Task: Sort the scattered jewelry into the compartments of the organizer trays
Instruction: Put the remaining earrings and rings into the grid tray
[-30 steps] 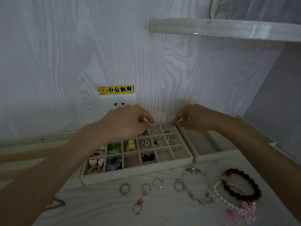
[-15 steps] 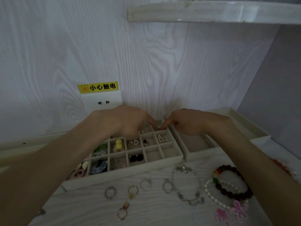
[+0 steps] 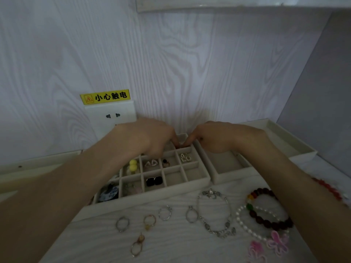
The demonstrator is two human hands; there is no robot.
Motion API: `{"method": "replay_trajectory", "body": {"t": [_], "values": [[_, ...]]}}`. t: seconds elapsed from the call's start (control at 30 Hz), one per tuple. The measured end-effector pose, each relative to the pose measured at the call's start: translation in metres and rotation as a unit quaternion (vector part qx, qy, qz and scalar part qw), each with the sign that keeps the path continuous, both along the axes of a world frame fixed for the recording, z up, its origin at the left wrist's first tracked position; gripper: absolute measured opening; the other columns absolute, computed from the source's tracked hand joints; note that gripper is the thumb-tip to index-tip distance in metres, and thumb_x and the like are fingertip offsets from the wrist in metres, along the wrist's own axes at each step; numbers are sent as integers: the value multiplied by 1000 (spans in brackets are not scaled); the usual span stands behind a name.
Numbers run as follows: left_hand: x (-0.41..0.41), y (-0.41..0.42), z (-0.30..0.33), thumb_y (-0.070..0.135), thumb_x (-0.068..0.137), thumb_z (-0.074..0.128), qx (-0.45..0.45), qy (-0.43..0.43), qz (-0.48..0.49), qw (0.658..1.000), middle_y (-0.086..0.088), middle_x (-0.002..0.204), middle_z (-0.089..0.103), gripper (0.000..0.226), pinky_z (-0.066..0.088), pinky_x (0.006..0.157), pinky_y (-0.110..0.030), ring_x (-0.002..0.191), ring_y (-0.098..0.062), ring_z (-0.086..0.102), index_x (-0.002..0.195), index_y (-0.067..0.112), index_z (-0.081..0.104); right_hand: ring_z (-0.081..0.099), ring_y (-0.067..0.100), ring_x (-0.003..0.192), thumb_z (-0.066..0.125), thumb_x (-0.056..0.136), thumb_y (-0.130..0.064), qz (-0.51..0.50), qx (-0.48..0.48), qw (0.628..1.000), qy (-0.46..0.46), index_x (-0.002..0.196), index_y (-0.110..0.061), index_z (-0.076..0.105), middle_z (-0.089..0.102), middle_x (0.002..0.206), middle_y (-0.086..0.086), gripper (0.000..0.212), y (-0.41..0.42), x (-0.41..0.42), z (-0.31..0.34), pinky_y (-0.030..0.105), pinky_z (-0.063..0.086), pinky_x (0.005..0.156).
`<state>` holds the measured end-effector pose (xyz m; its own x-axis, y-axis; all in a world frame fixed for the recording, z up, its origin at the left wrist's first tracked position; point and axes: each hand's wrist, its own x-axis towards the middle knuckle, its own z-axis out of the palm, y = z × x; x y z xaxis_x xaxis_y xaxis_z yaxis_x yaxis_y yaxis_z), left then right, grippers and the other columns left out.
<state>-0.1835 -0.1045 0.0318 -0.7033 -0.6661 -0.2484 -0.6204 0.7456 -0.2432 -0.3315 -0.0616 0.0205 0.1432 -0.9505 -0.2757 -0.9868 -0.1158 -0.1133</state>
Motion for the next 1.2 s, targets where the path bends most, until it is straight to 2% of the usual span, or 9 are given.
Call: {"method": "replay_trajectory", "body": {"t": [0.23,0.33,0.4,0.5,0.57,0.6,0.83,1.03,1.2], "values": [[-2,2,3,10,83,57,10,-18,14,1000,3,120,56,66,35,67,-23,111,-17,54,138,41,39,41,22,129,30,94,-2,5,-1,1000,9,135,-36,46,40,146,4,56,0,1,0,23,36,91],[-3,4,5,10,83,57,14,-22,12,1000,7,88,51,66,36,65,-22,91,-13,50,139,40,39,40,22,129,30,95,-2,6,5,1000,8,135,-36,46,39,147,5,55,1,2,1,24,37,93],[-2,3,7,8,82,57,30,-13,10,999,8,80,49,67,37,63,-22,82,-10,45,139,38,39,43,20,126,30,95,-1,14,10,1000,-4,134,-35,47,42,144,5,54,2,1,5,20,36,87],[5,-3,12,5,78,57,52,25,12,998,1,94,61,66,38,55,-22,76,-10,50,135,37,46,48,7,94,32,93,3,19,3,999,-33,131,-31,53,55,117,-10,55,3,-8,17,4,32,64],[10,-7,18,5,76,61,57,55,19,997,4,86,59,62,40,57,-23,72,-9,51,130,34,51,42,0,83,32,91,5,17,-18,999,-41,126,-31,58,40,87,-20,57,5,-16,26,4,34,66],[12,-8,21,6,75,63,54,66,23,996,8,81,53,59,40,59,-23,71,-7,48,127,33,52,42,0,82,32,91,6,16,-27,999,-42,124,-32,59,35,86,-19,57,6,-19,29,7,37,71],[17,-8,23,7,77,63,54,102,30,993,13,75,43,47,38,58,-22,64,0,42,116,34,58,57,18,102,31,92,6,0,-34,998,-56,120,-32,60,52,133,8,55,13,-22,33,31,44,96],[48,5,28,24,85,62,79,191,60,976,14,74,49,30,44,68,-27,66,-1,47,112,37,60,52,4,93,46,97,-24,7,-47,993,-108,119,-36,59,57,117,-5,29,20,-29,37,15,36,84],[78,31,17,30,87,58,67,239,105,963,16,71,51,18,42,64,-26,63,-1,48,102,40,63,54,-5,79,49,95,-22,29,-67,987,-141,112,-34,64,62,101,-7,26,38,-13,27,4,42,69]]}}
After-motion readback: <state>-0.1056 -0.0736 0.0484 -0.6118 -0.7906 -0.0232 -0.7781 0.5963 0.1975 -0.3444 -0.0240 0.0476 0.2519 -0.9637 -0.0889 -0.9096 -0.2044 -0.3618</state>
